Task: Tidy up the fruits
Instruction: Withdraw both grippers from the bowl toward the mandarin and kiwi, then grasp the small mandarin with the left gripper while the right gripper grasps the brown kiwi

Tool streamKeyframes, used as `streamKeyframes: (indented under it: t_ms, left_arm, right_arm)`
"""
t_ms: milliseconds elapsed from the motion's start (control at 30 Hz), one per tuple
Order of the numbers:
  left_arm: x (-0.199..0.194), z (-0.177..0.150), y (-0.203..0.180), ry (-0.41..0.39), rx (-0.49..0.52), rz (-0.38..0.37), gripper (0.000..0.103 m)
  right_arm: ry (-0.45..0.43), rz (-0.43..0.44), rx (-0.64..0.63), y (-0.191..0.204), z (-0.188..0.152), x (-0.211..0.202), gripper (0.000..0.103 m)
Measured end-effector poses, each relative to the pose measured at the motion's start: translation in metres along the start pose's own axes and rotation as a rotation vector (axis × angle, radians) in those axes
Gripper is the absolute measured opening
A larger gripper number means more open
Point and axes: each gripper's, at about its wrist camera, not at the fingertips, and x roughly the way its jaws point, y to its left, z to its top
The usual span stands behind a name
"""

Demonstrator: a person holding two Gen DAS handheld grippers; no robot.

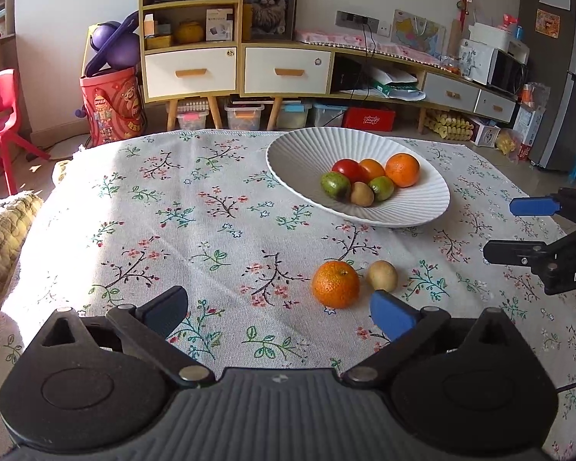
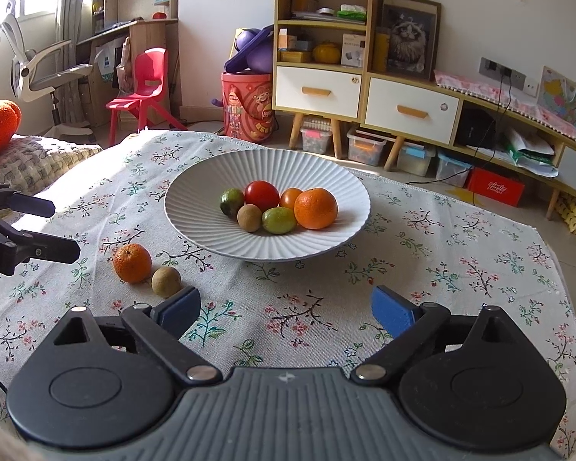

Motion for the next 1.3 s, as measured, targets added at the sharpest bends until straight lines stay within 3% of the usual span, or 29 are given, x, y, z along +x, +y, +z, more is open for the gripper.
streamKeyframes:
  t_ms: [233, 533, 833, 1033, 1300]
  left_arm:
    - [0.003, -0.016, 0.002, -0.003, 0.055, 0.009, 0.092]
    - [0.020, -0.030, 0.003, -0.009, 0.069, -0.032, 0.092]
    - [0.035, -0.029, -0.004, -0.027, 0.108, -0.055, 0.089]
    - [0.035, -0.029, -0.007, -0.034, 0.130, -0.076, 0.079]
    - [0.037, -0.023, -0.015, -0.049, 0.149, -0.085, 0.057]
  right_arm:
    - [0.012, 0.012, -0.009, 0.008, -0.010, 0.001, 0.099]
    - [0.038, 0.046, -0.051, 0.021, -0.024, 0.015, 0.099]
    - [0.035, 0.094, -0.033, 0.025, -0.023, 0.031, 0.085]
    - [0.037, 0.115, -0.082, 0.033, -0.023, 0.036, 0.079]
    - [0.029, 0.144, -0.132, 0.044, -0.016, 0.039, 0.060]
